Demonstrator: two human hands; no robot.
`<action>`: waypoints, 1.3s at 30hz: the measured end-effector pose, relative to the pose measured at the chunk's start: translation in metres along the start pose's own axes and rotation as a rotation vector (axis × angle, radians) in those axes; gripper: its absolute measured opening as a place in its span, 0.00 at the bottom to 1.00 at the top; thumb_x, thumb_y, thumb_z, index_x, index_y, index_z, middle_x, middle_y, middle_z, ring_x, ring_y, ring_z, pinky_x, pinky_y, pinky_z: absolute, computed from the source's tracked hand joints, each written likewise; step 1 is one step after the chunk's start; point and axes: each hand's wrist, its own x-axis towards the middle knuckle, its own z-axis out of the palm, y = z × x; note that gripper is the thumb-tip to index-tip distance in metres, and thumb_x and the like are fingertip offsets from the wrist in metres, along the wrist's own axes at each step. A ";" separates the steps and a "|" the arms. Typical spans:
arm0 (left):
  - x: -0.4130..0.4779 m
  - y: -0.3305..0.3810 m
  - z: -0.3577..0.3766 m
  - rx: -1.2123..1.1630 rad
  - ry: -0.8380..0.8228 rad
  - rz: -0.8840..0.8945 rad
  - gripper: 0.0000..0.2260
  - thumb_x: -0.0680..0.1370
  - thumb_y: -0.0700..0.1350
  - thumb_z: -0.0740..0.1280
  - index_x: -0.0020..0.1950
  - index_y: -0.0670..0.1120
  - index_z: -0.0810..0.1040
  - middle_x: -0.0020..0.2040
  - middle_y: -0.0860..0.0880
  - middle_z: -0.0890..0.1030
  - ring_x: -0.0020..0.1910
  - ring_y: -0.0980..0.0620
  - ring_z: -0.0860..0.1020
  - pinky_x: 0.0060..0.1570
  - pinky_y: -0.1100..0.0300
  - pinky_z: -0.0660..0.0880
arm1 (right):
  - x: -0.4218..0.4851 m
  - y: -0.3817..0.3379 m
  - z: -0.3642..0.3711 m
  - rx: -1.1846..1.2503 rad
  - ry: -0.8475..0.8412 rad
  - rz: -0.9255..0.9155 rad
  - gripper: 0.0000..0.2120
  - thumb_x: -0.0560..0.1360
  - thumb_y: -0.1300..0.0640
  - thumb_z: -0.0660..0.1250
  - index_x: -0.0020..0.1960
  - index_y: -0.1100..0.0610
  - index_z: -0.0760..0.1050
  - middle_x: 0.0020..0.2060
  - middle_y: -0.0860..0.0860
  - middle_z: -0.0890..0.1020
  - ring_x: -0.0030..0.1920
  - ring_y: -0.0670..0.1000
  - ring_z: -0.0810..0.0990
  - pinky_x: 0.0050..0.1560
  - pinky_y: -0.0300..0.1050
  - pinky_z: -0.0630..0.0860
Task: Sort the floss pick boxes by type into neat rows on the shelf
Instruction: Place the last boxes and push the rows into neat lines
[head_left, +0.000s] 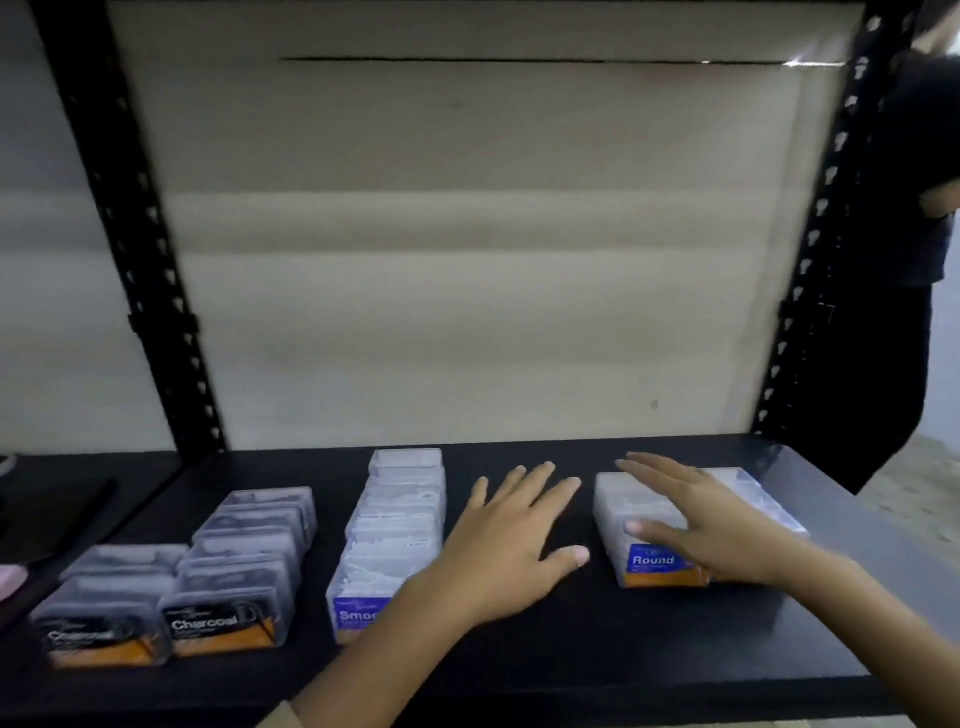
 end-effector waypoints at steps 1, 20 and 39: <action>-0.015 -0.011 -0.002 0.025 0.024 -0.033 0.29 0.79 0.60 0.55 0.76 0.58 0.47 0.78 0.55 0.46 0.77 0.54 0.44 0.75 0.49 0.42 | 0.003 -0.016 0.007 0.041 0.018 -0.041 0.54 0.55 0.17 0.37 0.74 0.44 0.55 0.75 0.44 0.59 0.74 0.43 0.57 0.72 0.38 0.53; -0.115 -0.101 -0.002 0.182 -0.002 -0.227 0.30 0.78 0.66 0.44 0.69 0.52 0.70 0.65 0.58 0.76 0.64 0.61 0.73 0.60 0.58 0.68 | 0.064 -0.187 0.089 0.061 -0.181 -0.193 0.31 0.76 0.38 0.35 0.76 0.48 0.43 0.77 0.45 0.44 0.76 0.44 0.39 0.75 0.53 0.38; -0.112 -0.112 0.008 0.308 0.123 -0.188 0.29 0.80 0.59 0.38 0.63 0.52 0.75 0.60 0.57 0.80 0.60 0.59 0.78 0.51 0.54 0.79 | 0.058 -0.164 0.079 -0.002 -0.218 -0.167 0.46 0.61 0.28 0.29 0.76 0.45 0.42 0.76 0.41 0.42 0.75 0.42 0.38 0.74 0.55 0.38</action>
